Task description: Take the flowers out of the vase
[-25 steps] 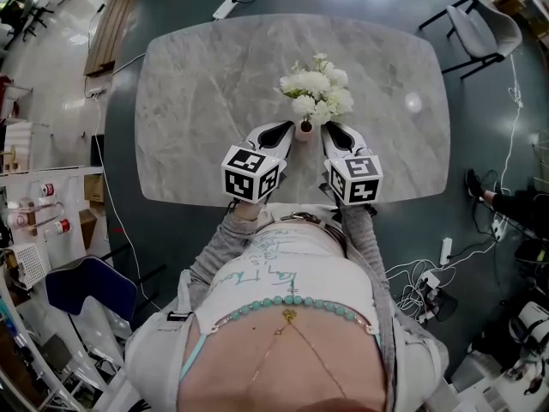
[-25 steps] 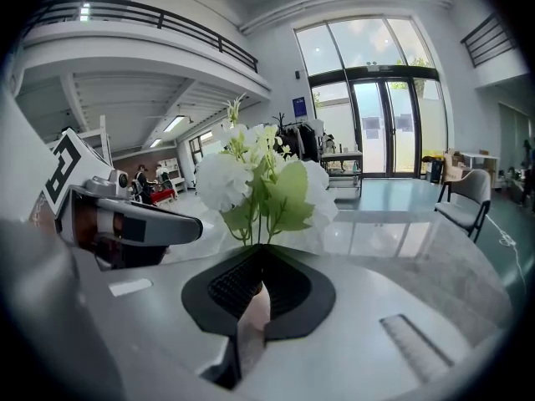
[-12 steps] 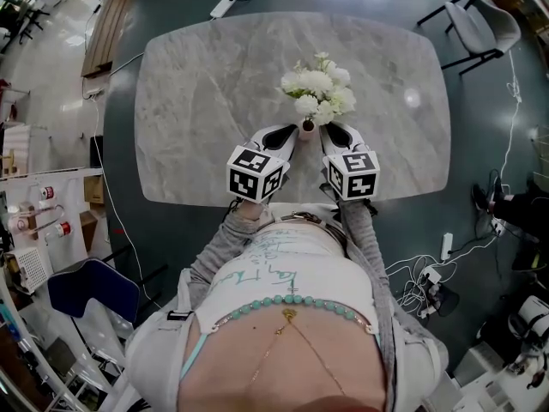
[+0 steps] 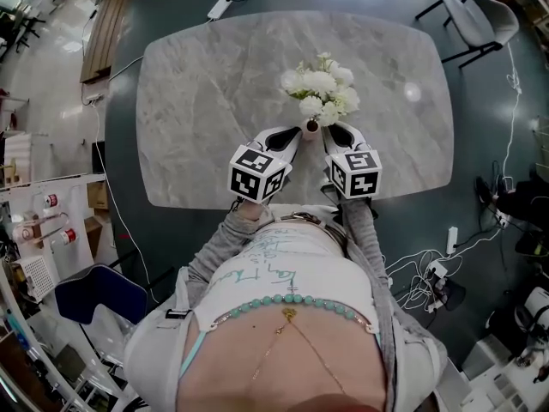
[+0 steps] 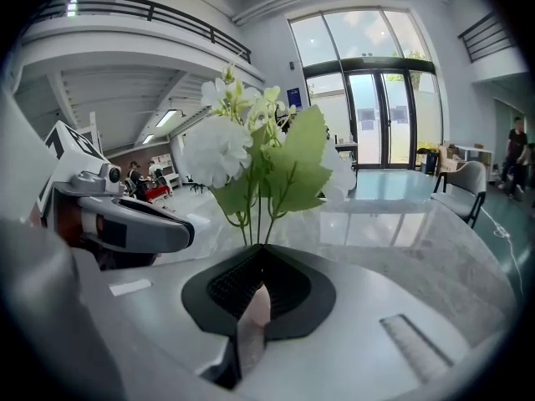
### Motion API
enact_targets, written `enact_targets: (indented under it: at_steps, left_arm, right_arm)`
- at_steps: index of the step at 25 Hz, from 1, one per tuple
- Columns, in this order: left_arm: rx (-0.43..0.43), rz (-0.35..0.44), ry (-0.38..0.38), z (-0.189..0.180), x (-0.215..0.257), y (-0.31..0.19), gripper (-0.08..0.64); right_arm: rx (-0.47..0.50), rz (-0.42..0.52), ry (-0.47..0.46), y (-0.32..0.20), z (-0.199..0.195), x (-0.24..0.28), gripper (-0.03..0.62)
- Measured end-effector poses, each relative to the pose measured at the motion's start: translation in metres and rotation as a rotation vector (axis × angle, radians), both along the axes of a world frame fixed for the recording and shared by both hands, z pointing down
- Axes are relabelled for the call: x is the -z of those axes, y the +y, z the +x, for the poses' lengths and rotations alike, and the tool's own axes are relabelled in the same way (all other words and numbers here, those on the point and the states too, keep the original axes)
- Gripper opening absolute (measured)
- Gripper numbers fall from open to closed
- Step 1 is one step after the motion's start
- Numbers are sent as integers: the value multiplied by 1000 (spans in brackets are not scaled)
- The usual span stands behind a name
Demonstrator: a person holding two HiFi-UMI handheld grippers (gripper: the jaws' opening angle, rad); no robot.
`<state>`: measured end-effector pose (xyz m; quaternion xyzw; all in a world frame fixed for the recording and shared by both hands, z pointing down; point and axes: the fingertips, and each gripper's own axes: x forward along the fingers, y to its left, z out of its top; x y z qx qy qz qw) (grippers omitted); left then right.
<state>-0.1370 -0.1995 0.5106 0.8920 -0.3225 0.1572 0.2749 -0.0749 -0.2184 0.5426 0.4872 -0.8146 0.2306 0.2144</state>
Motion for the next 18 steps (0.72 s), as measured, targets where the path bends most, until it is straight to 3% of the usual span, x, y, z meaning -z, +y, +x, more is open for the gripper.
enact_targets:
  at_steps: [9,18]
  left_arm:
    - [-29,-17,-5,-2,-5,0,0]
    - [-27,-26,19,-1,-6,-3,0]
  right_arm:
    - [8,-22,-3,-1,-5,-7,29]
    - [61,-25,-51,1,-13,-6,179]
